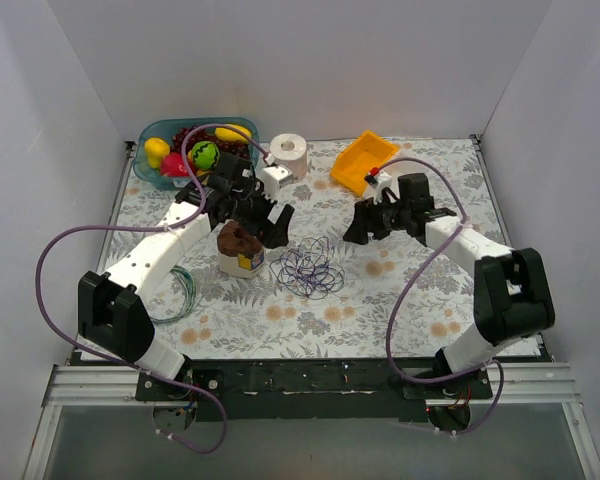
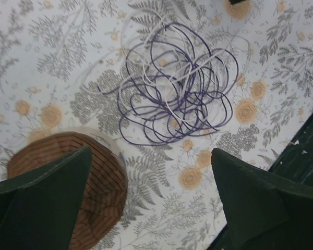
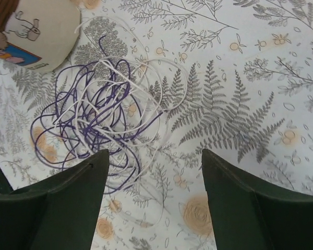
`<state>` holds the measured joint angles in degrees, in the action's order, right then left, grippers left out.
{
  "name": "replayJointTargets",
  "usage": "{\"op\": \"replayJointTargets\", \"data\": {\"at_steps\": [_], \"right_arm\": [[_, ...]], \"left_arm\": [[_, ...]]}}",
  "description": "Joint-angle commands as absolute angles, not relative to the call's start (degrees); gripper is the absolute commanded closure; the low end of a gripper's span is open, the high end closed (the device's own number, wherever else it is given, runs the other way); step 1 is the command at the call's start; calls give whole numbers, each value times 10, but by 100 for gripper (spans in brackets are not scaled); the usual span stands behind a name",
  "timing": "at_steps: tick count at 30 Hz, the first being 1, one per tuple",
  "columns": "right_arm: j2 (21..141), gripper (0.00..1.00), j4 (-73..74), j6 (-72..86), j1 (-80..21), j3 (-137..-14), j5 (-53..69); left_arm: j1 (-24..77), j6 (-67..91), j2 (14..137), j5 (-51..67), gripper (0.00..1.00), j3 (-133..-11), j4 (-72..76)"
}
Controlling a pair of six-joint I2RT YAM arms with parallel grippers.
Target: Untangle the cables
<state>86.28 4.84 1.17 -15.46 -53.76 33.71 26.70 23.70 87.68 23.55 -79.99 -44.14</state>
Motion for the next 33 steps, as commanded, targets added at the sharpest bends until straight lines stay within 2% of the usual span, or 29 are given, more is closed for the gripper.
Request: {"op": "replayJointTargets", "data": {"at_steps": [1, 5, 11, 16, 22, 28, 33], "right_arm": [[959, 19, 27, -28, -202, -622, 330], [1024, 15, 39, -43, -228, -679, 326], [1085, 23, 54, -54, -232, -735, 314], [1117, 23, 91, -113, -257, -772, 293], [1135, 30, 119, -125, -261, -787, 295], [1097, 28, 140, -143, -275, -811, 303], [1086, 22, 146, -184, -303, -829, 307]], "left_arm": [[275, 301, 838, 247, 2, -770, -442], [272, 301, 829, 234, 2, -762, -440], [272, 293, 831, 241, 2, -768, -444], [272, 287, 838, 236, 2, -774, -441], [272, 281, 842, 236, 2, -781, -446], [272, 279, 842, 232, 2, -779, -446], [271, 276, 845, 231, 2, -787, -446]]}}
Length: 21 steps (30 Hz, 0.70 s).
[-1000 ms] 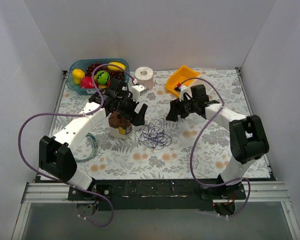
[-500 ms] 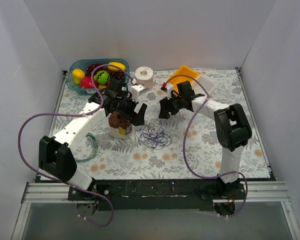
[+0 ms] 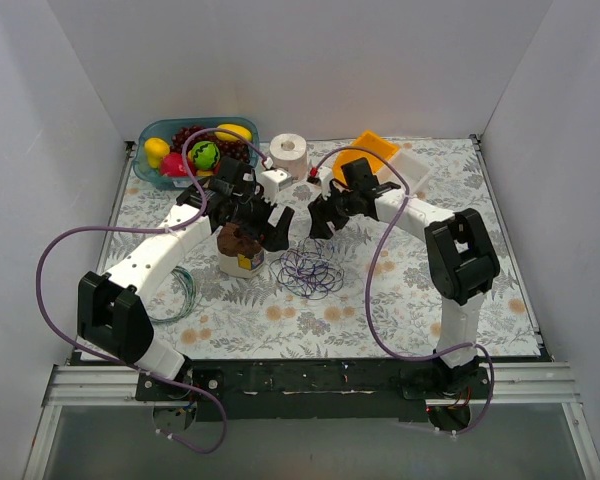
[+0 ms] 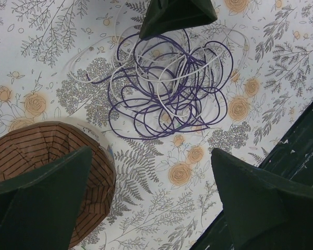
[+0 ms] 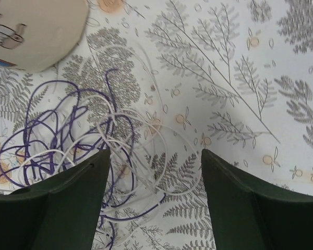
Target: Untangle the cables
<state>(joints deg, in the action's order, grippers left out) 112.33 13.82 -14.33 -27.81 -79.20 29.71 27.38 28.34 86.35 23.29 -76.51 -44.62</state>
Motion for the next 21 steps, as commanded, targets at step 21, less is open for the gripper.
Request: {"op": "replayJointTargets", "data": {"at_steps": [21], "right_arm": [[1122, 26, 207, -229, -304, -836, 233]], "left_arm": [[265, 268, 838, 227, 2, -778, -445]]}}
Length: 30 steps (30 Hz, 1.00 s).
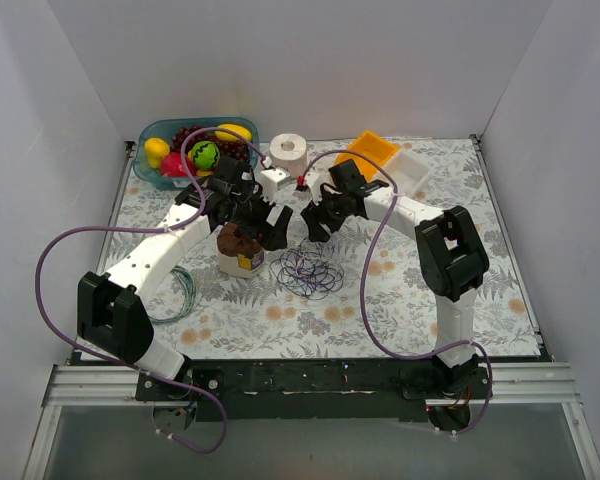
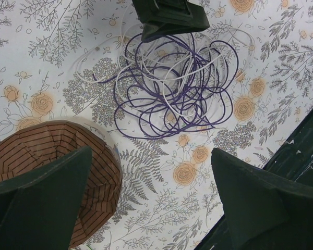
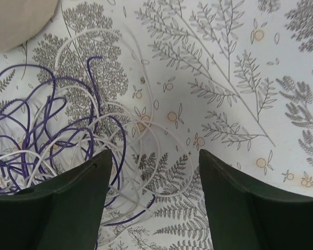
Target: Untangle the cables
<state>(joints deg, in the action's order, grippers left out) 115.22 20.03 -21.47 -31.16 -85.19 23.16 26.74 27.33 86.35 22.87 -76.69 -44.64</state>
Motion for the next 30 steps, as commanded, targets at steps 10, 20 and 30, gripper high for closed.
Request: {"op": "replayJointTargets", "data": {"at_steps": [10, 20, 30], "right_arm": [[1087, 26, 229, -237, -288, -828, 237], [1072, 26, 225, -255, -286, -797, 250], [1129, 27, 249, -259, -287, -837, 249]], "left_arm": [[264, 267, 837, 227, 2, -773, -445], [264, 266, 838, 228, 2, -776, -445], [264, 265, 838, 228, 2, -777, -446]]}}
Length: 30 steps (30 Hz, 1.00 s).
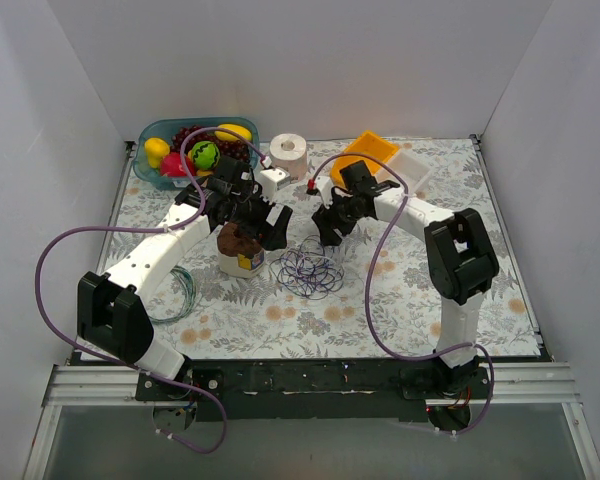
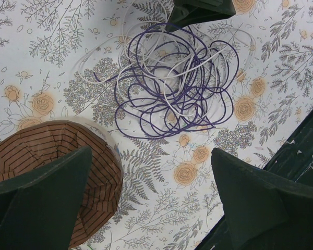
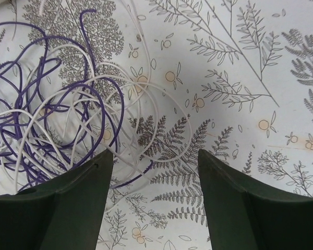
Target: Untangle the cables
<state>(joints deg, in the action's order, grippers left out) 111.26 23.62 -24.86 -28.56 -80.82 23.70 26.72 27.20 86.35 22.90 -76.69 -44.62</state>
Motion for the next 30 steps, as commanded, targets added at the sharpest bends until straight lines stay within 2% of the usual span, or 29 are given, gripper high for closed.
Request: {"op": "replayJointTargets", "data": {"at_steps": [1, 7, 10, 11, 13, 14, 17, 20, 21, 30], "right_arm": [[1132, 27, 248, -259, -287, -839, 251], [1150, 32, 243, -250, -287, -854, 268], [1150, 49, 235, -246, -287, -864, 279], [1151, 61, 235, -245, -287, -867, 281], [1156, 71, 239, -244, -287, -881, 285], [1157, 81, 242, -244, -287, -883, 286], [1153, 90, 245, -241, -287, -894, 281], [1136, 94, 245, -234, -287, -900, 265], [1122, 99, 240, -230, -287, -903, 258], [1025, 99, 230, -190, -287, -944, 184]], "left_arm": [[265, 265, 839, 228, 2, -777, -447], [264, 265, 839, 228, 2, -778, -447], [264, 265, 838, 228, 2, -775, -447], [264, 265, 839, 228, 2, -773, -447], [264, 265, 838, 229, 2, -773, -446], [264, 266, 837, 229, 2, -772, -446], [263, 267, 834, 227, 2, -770, -447], [260, 271, 828, 221, 2, -766, -455], [258, 269, 816, 219, 2, -757, -454], [255, 282, 661, 194, 2, -599, -317]]}}
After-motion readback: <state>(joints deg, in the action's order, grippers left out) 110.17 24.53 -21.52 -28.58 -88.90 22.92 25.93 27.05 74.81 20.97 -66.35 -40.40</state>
